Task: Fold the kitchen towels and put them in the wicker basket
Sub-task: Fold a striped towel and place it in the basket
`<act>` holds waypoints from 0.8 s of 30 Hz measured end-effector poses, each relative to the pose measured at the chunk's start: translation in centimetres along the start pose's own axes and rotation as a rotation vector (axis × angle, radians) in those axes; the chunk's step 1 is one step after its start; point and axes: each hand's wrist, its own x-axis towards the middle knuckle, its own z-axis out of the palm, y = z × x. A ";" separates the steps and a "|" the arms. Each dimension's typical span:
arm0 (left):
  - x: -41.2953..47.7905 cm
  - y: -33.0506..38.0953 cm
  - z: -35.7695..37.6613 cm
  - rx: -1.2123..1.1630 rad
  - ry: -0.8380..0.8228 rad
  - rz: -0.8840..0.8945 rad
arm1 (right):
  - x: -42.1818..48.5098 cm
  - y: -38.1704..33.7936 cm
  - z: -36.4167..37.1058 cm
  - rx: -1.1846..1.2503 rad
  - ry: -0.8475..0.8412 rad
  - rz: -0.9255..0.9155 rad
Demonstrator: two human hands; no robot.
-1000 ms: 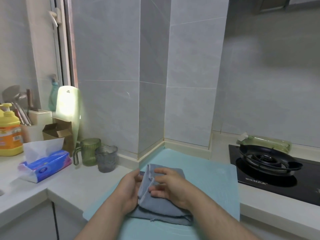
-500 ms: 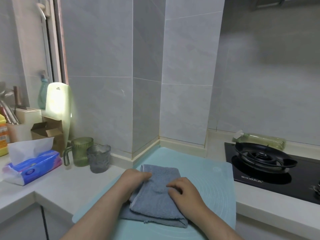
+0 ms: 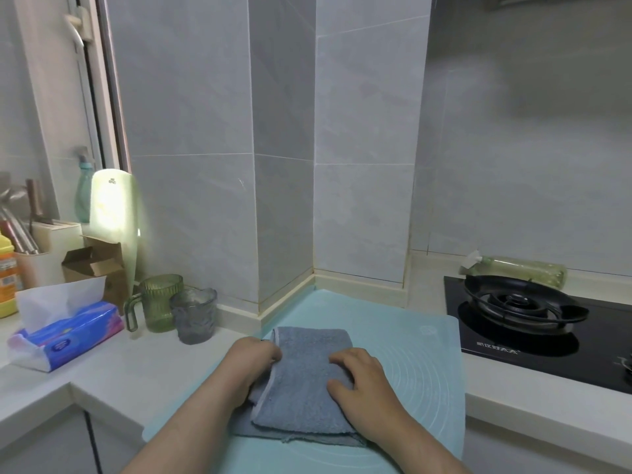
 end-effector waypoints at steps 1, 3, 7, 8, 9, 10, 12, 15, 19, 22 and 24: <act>-0.1 0.3 0.2 0.019 -0.002 0.013 | 0.0 0.0 0.0 0.001 0.003 0.002; -0.1 0.7 0.5 0.064 -0.020 0.021 | -0.1 0.0 0.0 -0.006 0.002 0.000; 0.9 1.0 1.1 0.250 -0.014 0.042 | -0.3 -0.1 0.0 -0.018 0.003 -0.012; 1.3 1.1 1.3 0.290 -0.012 0.043 | -0.4 -0.1 -0.1 -0.018 0.002 -0.012; 1.6 1.2 1.3 0.314 -0.013 0.042 | -0.4 -0.1 -0.1 -0.018 -0.001 -0.013; 1.8 1.4 1.3 0.322 -0.010 0.038 | -0.4 -0.1 -0.1 -0.020 -0.007 -0.015; 2.2 1.4 1.0 0.317 0.017 0.036 | -0.4 -0.2 -0.1 -0.032 -0.032 -0.026; 2.6 0.8 0.2 0.271 0.069 0.049 | -0.5 -0.2 -0.1 -0.038 -0.079 -0.053; 1.1 0.1 -0.2 0.082 0.025 0.094 | -0.4 -0.4 -0.4 -0.056 -0.130 -0.034; -1.0 -0.3 -0.5 -0.020 -0.085 0.110 | -0.3 -0.5 -0.6 -0.053 -0.172 0.024; -2.0 -0.5 -0.6 -0.017 -0.114 0.104 | -0.2 -0.6 -0.6 -0.048 -0.204 0.055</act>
